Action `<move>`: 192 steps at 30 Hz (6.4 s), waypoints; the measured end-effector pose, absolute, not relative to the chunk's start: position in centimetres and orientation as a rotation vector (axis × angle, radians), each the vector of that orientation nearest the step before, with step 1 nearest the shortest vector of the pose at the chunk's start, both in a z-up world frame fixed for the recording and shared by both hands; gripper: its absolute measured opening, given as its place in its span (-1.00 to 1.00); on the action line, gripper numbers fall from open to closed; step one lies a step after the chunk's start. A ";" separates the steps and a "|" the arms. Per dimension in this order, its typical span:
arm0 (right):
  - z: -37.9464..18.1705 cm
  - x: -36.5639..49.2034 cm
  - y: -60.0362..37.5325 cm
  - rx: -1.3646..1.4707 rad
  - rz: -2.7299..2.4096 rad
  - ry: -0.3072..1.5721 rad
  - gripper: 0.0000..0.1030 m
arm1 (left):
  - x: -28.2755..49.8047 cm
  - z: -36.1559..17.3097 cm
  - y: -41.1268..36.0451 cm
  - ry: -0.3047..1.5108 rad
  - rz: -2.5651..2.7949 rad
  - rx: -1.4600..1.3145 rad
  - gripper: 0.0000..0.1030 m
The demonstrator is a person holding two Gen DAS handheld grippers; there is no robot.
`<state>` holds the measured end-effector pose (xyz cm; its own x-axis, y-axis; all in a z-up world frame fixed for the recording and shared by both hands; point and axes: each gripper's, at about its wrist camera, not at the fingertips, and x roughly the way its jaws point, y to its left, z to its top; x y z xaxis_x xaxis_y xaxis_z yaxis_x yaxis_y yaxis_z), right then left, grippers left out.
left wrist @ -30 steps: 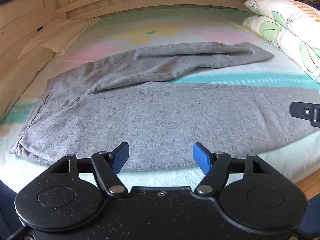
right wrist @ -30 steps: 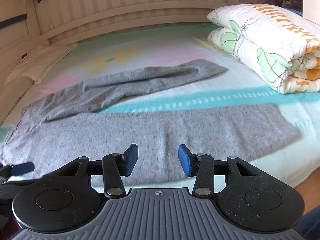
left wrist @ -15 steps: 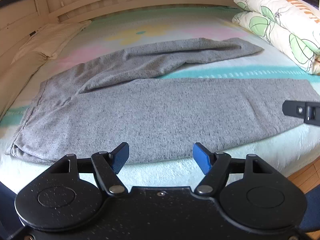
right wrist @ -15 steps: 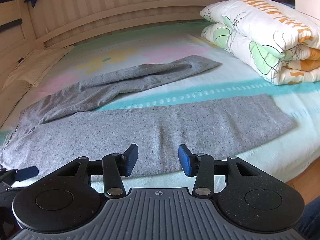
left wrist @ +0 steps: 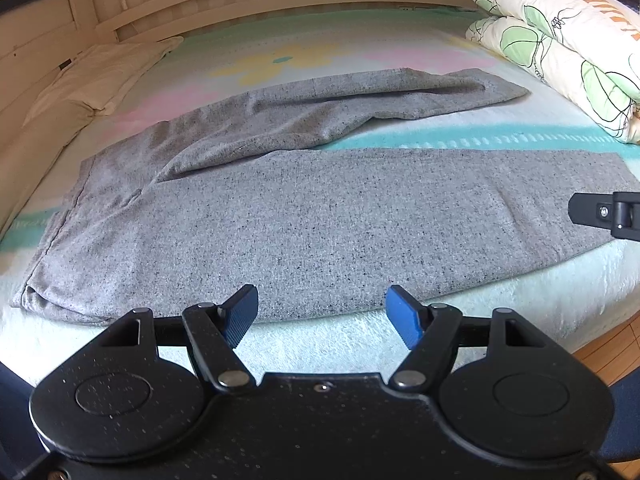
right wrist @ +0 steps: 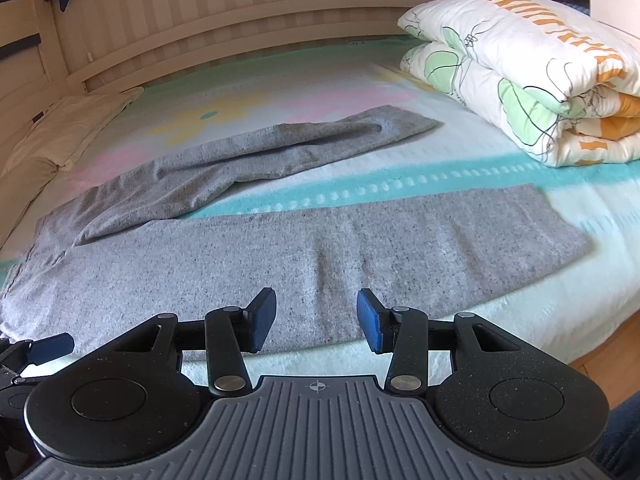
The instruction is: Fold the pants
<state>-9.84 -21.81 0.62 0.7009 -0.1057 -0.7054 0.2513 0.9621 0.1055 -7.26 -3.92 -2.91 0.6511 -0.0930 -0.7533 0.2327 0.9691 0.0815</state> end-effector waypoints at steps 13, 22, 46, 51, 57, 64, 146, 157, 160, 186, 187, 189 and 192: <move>0.5 -9.6 -21.5 0.194 -0.196 0.777 -0.16 | -7.0 -3.1 -3.9 0.859 -0.183 0.168 0.41; 0.5 -9.4 -21.4 0.195 -0.190 0.778 -0.16 | -6.8 -3.3 -3.8 0.870 -0.179 0.166 0.41; 0.5 -8.9 -20.7 0.180 -0.170 0.786 -0.16 | -6.2 -3.3 -3.2 0.882 -0.156 0.147 0.41; 0.7 -8.8 -20.5 0.182 -0.158 0.779 -0.16 | -6.1 -3.5 -3.0 0.887 -0.145 0.147 0.41; 0.6 -8.8 -20.3 0.173 -0.146 0.791 -0.16 | -6.0 -3.5 -2.8 0.888 -0.139 0.148 0.41; 0.5 -8.6 -20.1 0.168 -0.147 0.797 -0.16 | -5.7 -3.4 -2.5 0.903 -0.139 0.135 0.41; -7.0 31.6 -34.1 0.284 -0.539 1.024 -0.90 | 21.5 0.6 1.3 0.980 -0.036 0.061 0.40; -1.5 19.2 -36.7 0.495 -0.508 0.971 -0.90 | 21.8 0.9 1.0 0.960 -0.052 0.037 0.41; -1.3 16.3 -35.9 0.504 -0.504 1.005 -0.90 | 22.3 0.6 1.2 0.969 -0.053 0.012 0.42; -2.4 12.5 -36.2 0.545 -0.453 1.063 -0.90 | 29.7 -4.4 4.2 1.047 0.062 -0.104 0.59; -2.6 12.5 -36.2 0.548 -0.452 1.067 -0.90 | 30.0 -4.7 4.2 1.050 0.069 -0.101 0.60; -2.7 12.6 -36.1 0.539 -0.449 1.072 -0.90 | 30.5 -5.2 4.3 1.058 0.078 -0.109 0.60; -2.7 12.8 -36.0 0.535 -0.446 1.073 -0.90 | 31.0 -5.8 4.4 1.080 0.094 -0.106 0.59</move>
